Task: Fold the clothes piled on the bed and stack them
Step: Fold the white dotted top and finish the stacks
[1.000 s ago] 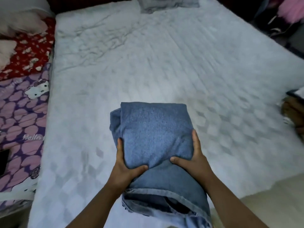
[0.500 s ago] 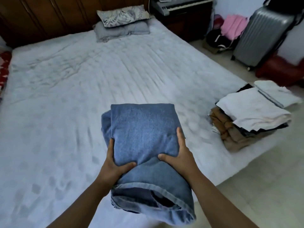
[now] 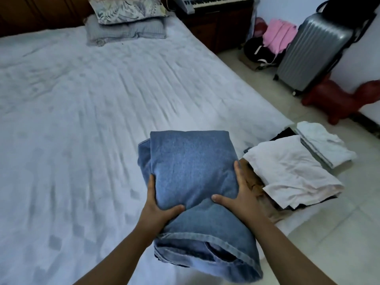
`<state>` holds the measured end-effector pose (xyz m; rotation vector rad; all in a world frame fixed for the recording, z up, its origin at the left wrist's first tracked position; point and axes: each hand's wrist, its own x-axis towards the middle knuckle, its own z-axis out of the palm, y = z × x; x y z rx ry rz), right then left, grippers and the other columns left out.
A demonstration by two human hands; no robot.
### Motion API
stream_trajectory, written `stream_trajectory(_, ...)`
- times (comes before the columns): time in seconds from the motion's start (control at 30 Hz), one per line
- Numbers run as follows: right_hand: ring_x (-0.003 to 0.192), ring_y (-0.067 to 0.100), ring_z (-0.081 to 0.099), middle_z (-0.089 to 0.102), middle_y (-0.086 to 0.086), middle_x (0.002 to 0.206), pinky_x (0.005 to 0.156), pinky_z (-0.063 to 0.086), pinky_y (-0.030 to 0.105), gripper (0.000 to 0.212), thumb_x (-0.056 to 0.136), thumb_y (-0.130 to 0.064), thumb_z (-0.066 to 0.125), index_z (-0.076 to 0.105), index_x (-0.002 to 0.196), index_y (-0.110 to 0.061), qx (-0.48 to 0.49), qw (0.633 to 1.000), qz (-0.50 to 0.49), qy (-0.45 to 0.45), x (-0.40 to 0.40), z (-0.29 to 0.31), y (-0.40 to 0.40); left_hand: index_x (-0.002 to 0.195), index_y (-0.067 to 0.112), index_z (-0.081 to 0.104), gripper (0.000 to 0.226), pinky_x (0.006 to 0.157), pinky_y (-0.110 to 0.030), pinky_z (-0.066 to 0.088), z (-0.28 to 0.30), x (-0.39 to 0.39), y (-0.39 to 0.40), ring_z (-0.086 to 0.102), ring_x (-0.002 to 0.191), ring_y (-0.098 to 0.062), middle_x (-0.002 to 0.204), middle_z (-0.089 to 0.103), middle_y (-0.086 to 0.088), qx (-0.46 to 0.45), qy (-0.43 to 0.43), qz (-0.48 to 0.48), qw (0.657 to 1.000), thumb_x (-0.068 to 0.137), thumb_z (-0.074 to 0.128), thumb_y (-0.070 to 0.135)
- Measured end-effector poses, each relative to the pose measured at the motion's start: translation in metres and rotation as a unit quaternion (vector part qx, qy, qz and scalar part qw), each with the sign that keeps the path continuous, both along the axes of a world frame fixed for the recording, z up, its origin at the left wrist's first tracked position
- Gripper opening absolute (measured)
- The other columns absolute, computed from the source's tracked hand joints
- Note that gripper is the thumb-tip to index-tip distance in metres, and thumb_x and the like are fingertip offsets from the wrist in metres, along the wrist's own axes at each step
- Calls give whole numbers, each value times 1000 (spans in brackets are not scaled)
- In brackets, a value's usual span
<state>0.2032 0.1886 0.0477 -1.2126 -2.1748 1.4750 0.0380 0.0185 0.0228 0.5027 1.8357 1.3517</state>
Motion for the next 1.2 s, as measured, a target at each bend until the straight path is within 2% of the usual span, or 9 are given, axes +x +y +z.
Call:
stream_trajectory(0.1,140,-2,6,6,-19,154,116,10,26,114,63,-51,82,-6,136,-60,12,999,26,-25,1,-8,43,142,57,2,130,92,-27,43,-12,8,35,41,121,-7,135,29,27,-5,-2,28,1000,41,84,53)
stream_trajectory(0.27,141,9,23,16,-17,154,114,28,43,119,50,-67,75,-4,139,-62,15,996,64,-58,-1,-31,88,141,57,1,129,94,-28,42,-32,27,65,39,121,-4,123,24,46,-7,6,81,997,41,81,53)
stream_trajectory(0.47,136,-8,19,13,-23,152,109,21,13,119,62,-39,87,5,147,-48,-39,993,113,-15,10,-75,113,143,56,1,130,85,-13,40,-64,57,78,39,117,4,118,23,53,-38,-4,138,990,41,81,53)
stream_trajectory(0.63,133,-21,11,9,-37,146,105,17,4,116,62,-43,84,3,144,-49,-82,982,168,-24,28,-134,123,142,54,-4,132,84,-7,37,-111,97,77,40,104,18,109,19,63,-101,-20,180,978,40,79,55)
stream_trajectory(0.77,127,-29,8,6,-40,139,107,14,5,113,69,-29,83,-1,142,-48,-89,972,213,-46,36,-175,126,136,57,-12,132,102,-26,35,-149,116,76,34,129,-4,144,19,30,-153,-24,170,973,41,80,58)
stream_trajectory(0.87,141,0,13,12,-17,153,116,17,28,117,66,-39,84,-6,140,-58,-91,970,207,-92,36,-176,127,140,52,-14,135,105,-27,31,-156,117,73,26,132,-5,147,15,21,-179,-17,150,972,41,76,66)
stream_trajectory(1.03,146,29,1,-5,11,159,118,12,42,104,82,-40,67,-13,148,-36,150,916,271,-256,24,-140,115,138,48,-25,131,117,-45,15,-131,105,70,-1,146,-24,159,-8,-2,-324,187,90,923,42,56,86)
stream_trajectory(1.13,142,34,24,26,10,155,113,25,50,76,81,-41,52,24,149,-23,303,875,315,-207,19,-127,93,152,26,-1,121,116,-44,10,-121,97,77,0,146,-27,158,7,-7,-310,362,-24,879,56,42,85)
stream_trajectory(1.2,135,33,39,40,11,148,104,34,50,69,77,-48,41,41,141,-22,317,855,346,-219,20,-134,85,149,15,21,116,113,-47,24,-119,94,90,14,143,-30,155,22,-12,-306,396,-113,858,57,37,83)
